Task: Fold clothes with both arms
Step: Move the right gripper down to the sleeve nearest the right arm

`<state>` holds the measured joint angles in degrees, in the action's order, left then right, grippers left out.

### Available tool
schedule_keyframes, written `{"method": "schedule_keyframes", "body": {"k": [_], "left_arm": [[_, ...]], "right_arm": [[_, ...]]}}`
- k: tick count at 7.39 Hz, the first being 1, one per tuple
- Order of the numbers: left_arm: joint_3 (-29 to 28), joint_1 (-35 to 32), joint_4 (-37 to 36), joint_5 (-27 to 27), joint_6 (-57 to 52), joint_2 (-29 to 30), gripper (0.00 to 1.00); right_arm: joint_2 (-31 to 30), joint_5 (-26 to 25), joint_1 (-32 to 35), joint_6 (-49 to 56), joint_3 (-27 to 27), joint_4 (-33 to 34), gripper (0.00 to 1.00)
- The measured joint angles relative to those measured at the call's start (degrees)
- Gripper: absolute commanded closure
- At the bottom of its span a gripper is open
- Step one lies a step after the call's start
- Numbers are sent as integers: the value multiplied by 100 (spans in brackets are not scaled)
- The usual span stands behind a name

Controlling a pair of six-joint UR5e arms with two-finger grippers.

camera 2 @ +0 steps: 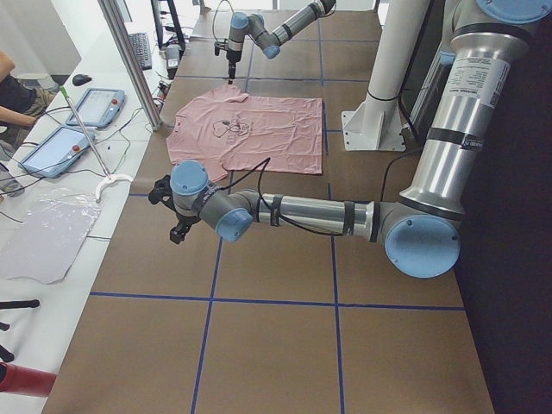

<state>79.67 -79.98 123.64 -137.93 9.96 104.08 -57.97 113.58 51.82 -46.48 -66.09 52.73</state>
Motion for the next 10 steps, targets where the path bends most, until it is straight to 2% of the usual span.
{"method": "schedule_keyframes", "body": {"k": [1, 2, 3, 4, 5, 6, 7, 10], "left_arm": [[11, 0, 25, 1, 220, 20, 0], [22, 0, 38, 3, 346, 28, 0], [27, -1, 43, 3, 399, 31, 0], [29, -5, 45, 3, 416, 31, 0], [29, -6, 46, 3, 416, 25, 0], [26, -4, 46, 3, 413, 20, 0], [23, -3, 46, 3, 411, 18, 0], [19, -4, 46, 3, 410, 16, 0]], "right_arm": [[5, -36, -47, 1, 18, 7, 1], [10, -110, -84, 4, 44, 17, 6], [12, -161, -99, 6, 67, 25, 20], [16, -184, -100, 6, 84, 27, 44], [29, -192, -100, 2, 94, 27, 73], [50, -195, -98, 0, 100, 27, 90], [78, -195, -95, -3, 103, 26, 97], [183, -174, -56, -15, 89, 14, 100]]}}
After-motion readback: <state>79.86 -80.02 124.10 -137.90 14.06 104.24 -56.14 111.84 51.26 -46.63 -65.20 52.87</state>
